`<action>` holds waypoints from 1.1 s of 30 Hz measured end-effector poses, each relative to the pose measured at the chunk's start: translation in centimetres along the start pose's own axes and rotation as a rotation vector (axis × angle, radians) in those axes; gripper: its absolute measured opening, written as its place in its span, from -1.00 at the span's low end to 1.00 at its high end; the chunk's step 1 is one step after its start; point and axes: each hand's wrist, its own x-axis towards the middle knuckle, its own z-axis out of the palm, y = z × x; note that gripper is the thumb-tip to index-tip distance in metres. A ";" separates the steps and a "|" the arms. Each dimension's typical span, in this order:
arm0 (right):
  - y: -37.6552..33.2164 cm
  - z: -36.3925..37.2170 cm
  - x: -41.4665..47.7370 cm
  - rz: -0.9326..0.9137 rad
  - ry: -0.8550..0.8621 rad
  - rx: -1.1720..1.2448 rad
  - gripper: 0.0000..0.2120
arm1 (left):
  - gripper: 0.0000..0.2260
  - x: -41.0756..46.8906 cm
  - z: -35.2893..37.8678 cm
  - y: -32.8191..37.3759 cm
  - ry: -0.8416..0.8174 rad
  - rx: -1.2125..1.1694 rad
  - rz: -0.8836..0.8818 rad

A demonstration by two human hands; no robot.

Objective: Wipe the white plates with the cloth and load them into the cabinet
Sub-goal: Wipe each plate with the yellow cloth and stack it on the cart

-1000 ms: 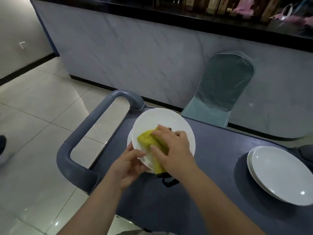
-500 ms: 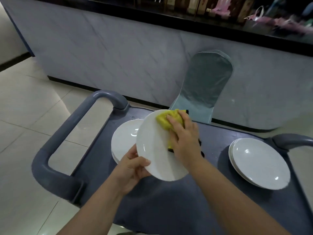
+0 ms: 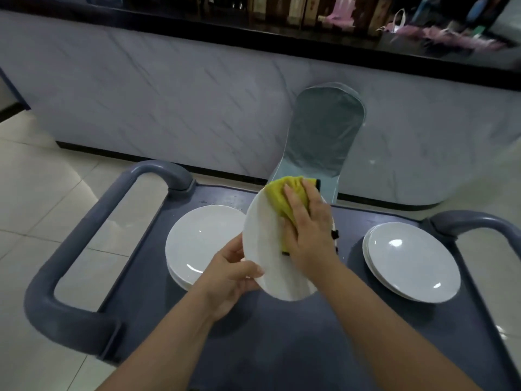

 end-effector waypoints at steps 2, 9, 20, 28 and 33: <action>-0.9 0.0 -2.3 -0.172 -0.054 -0.005 -0.50 | -0.48 0.6 0.1 0.7 -0.018 0.010 0.023; 8.6 -4.7 -7.2 -0.157 -0.147 -0.182 -0.24 | -0.43 1.6 1.1 -0.3 -0.067 0.087 -0.011; 6.3 -4.6 -7.3 -0.328 -0.178 -0.172 -0.51 | -0.47 5.1 2.3 0.5 -0.040 -0.075 0.012; 10.0 -7.8 0.4 -0.102 0.037 -0.218 -0.56 | -0.50 5.0 4.9 -1.0 -0.111 0.071 -0.029; 5.6 -5.5 -3.5 -0.247 -0.065 0.004 -0.59 | -0.46 5.2 5.9 0.6 -0.014 0.019 0.092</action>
